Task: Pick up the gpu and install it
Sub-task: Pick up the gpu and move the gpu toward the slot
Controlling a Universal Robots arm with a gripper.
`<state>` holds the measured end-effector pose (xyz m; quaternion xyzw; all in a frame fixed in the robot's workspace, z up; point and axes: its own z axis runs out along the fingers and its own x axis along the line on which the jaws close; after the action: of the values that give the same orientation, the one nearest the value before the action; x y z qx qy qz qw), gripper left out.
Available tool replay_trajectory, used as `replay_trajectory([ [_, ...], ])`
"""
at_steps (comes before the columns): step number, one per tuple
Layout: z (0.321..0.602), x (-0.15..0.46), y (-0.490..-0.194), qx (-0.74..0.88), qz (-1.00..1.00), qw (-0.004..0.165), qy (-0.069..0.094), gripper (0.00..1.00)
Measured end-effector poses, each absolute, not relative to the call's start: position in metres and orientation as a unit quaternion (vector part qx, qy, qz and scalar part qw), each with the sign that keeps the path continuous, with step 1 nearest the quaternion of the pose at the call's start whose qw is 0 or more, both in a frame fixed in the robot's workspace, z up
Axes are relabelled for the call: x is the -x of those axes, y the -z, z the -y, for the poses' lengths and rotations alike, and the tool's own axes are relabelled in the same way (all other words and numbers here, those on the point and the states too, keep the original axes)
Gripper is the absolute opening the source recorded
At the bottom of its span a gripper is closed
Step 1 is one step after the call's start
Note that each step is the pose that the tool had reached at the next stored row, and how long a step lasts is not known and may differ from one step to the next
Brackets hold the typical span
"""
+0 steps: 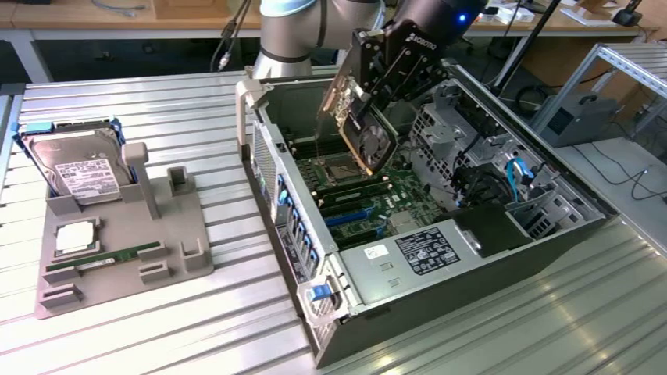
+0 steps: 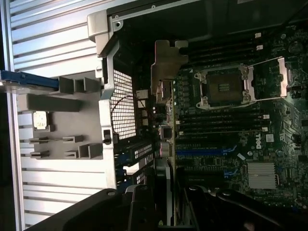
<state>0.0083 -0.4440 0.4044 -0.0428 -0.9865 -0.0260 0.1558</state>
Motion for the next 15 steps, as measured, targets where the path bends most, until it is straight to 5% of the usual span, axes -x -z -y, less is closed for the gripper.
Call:
replay_trajectory([
  [15,0.445,-0.014,-0.378,0.043,0.984,0.169,0.025,0.28],
])
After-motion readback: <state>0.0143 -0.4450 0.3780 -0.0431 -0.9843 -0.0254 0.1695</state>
